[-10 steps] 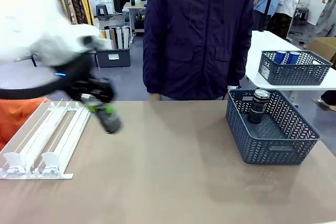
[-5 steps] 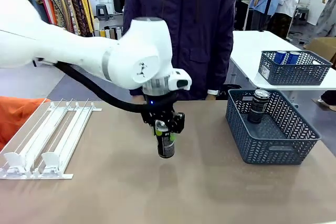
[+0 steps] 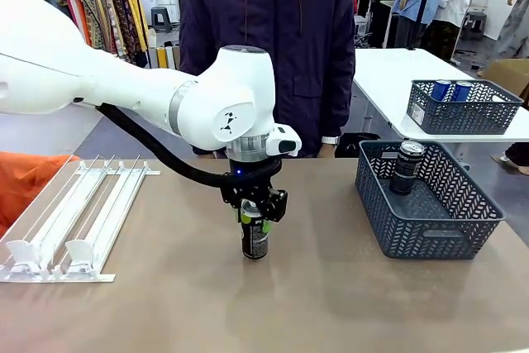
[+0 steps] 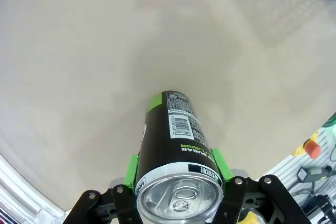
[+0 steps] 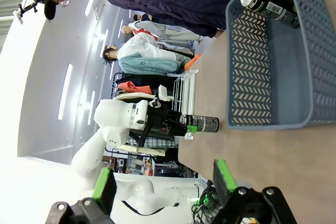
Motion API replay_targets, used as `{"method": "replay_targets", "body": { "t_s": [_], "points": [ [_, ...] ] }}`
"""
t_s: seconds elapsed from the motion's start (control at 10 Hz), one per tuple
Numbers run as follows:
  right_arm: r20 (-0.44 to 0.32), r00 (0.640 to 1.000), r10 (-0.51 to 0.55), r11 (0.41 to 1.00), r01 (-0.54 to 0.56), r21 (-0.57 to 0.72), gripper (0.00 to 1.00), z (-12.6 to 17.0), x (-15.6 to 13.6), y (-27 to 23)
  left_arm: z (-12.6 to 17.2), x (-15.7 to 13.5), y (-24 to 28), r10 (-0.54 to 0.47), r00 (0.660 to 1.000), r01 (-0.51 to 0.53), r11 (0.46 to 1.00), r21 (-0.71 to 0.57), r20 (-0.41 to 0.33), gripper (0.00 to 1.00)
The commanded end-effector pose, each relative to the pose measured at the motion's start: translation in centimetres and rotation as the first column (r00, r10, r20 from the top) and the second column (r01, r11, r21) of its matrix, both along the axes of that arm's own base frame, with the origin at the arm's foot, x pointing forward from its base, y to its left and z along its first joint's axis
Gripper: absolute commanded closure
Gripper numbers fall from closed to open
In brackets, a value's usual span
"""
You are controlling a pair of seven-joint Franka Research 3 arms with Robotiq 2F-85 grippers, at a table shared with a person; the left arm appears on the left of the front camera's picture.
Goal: Retrieve and store the cans from the dispenser.
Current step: Pick up one can from the Automatic Can Dispenser and place it in the middle of the table.
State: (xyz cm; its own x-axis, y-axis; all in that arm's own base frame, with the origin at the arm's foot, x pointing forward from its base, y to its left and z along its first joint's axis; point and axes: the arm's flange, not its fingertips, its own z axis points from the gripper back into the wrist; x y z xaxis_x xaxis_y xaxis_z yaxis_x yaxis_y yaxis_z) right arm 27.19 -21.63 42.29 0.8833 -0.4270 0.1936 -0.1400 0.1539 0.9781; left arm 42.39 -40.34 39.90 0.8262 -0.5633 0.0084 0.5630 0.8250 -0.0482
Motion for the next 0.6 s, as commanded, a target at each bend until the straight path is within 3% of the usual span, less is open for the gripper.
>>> {"method": "replay_targets", "body": {
  "t_s": [0.0, 0.1, 0.3, 0.4, 0.5],
  "points": [
    [0.027, 1.000, 0.000, 1.000, 0.000, 0.000, 0.00, 0.2, 0.2, -0.1, 0.8, -0.4, 0.3, 0.033, 0.999, -0.033, 0.999, 0.009, 0.028, 0.40],
    [0.027, 1.000, 0.000, 1.000, 0.000, 0.000, 0.00, 0.2, 0.2, -0.1, 0.9, -0.5, 0.3, 0.032, 0.999, -0.033, 0.999, 0.011, 0.034, 0.00],
    [0.027, 1.000, 0.000, 1.000, 0.000, 0.000, 0.00, 0.2, 0.2, -0.1, 2.2, -0.7, 0.8, 0.039, 0.997, -0.038, 0.999, -0.007, 0.063, 0.00],
    [0.027, 1.000, 0.000, 1.000, 0.000, 0.000, 0.00, 0.2, 0.2, -0.1, 4.0, -1.4, 1.8, 0.032, 0.998, -0.029, 0.998, -0.062, 0.055, 0.00],
    [0.027, 1.000, 0.000, 1.000, 0.000, 0.000, 0.00, 0.2, 0.2, -0.1, 6.8, -2.5, 3.5, 0.039, 0.995, -0.028, 0.993, -0.115, 0.095, 0.00]
  ]
}}
